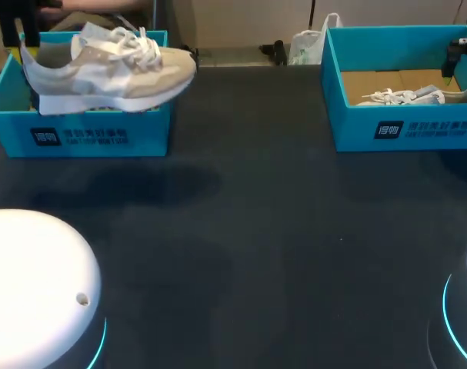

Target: Take the shoe out of the shoebox, open the shoe tongue, remove and reinsert the insole, then place the shoe into the shoebox

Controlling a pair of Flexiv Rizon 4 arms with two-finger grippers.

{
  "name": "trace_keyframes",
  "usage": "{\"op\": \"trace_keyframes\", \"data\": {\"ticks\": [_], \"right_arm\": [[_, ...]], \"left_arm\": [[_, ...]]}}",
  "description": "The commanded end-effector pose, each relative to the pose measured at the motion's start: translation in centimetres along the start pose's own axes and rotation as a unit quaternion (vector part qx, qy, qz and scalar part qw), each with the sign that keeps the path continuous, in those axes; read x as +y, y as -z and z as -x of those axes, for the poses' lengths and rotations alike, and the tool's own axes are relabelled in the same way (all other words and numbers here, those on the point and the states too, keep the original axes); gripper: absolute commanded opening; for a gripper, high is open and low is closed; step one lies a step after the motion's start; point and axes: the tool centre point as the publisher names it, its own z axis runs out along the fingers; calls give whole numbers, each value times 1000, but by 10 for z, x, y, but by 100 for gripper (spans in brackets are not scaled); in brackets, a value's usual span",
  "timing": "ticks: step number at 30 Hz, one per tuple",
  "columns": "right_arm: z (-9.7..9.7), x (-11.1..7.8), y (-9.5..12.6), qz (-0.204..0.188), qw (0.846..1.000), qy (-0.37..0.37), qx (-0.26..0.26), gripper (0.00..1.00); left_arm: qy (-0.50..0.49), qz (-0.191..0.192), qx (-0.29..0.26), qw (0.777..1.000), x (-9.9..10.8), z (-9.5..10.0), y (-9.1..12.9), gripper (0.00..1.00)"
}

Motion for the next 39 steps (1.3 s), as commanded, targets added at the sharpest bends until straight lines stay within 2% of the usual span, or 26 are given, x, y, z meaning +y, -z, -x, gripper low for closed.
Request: {"op": "trace_keyframes", "data": {"ticks": [1, 19, 27, 32, 39], "right_arm": [[0, 0, 0, 0, 1000, 0, 0, 100], [0, 0, 0, 0, 1000, 0, 0, 100], [0, 0, 0, 0, 1000, 0, 0, 100], [0, 0, 0, 0, 1000, 0, 0, 100], [0, 0, 0, 0, 1000, 0, 0, 100]], "left_arm": [[-10, 100, -1, 995, -35, 9, 2, 0], [-78, 81, 5, 994, -101, 64, -5, 0], [-113, 77, 11, 991, -139, 95, -11, 0], [-123, 71, 7, 990, -153, 114, -12, 0], [-133, 58, -2, 989, -175, 130, -21, 0]]}}
